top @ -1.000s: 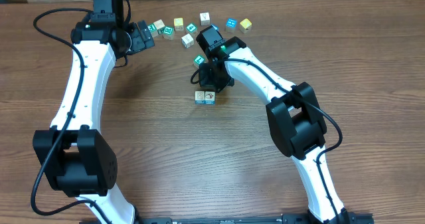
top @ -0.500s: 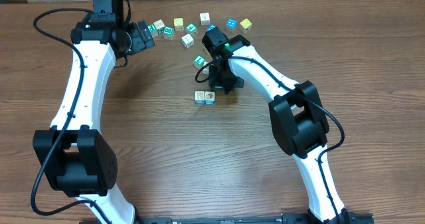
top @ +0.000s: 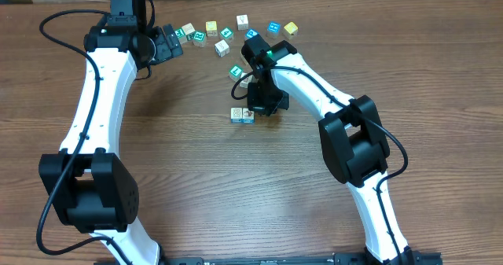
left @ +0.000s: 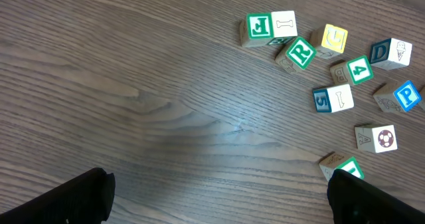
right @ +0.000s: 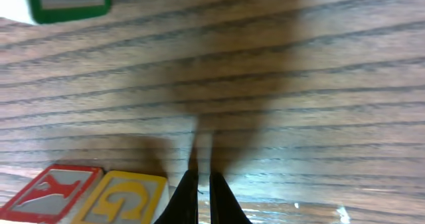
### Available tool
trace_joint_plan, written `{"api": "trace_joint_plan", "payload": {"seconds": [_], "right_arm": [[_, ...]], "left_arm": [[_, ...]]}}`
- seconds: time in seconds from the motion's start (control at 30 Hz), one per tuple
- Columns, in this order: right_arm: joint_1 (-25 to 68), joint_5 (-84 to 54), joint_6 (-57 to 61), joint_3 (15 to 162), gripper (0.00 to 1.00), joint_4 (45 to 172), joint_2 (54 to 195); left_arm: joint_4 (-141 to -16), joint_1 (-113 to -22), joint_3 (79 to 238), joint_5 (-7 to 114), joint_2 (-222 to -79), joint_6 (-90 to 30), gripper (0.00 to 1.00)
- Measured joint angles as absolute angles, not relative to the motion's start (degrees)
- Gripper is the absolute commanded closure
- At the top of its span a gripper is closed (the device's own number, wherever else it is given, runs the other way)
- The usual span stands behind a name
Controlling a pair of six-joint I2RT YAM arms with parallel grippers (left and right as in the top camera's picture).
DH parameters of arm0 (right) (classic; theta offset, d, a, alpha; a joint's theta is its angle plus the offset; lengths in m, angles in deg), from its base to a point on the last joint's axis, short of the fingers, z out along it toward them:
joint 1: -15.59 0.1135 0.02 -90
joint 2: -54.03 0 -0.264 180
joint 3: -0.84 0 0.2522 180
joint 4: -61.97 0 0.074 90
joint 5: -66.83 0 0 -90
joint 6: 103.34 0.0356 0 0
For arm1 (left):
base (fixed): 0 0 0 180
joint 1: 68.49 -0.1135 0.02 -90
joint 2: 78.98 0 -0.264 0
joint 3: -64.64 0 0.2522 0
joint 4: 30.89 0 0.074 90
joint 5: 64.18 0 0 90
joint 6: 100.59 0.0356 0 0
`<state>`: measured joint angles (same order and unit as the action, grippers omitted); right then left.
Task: Form a horizontal line
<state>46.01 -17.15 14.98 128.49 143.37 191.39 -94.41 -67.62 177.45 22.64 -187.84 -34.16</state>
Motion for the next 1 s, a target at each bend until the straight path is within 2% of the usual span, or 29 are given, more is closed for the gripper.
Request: {"api": "trace_joint_plan", "payload": {"seconds": [1.0], "right_arm": [[45.99, -14.70, 15.17, 128.49, 0.96, 143.68, 191.39]], "left_arm": [[-94.41, -67.62, 177.45, 22.64, -187.84, -34.16, 0.00]]}}
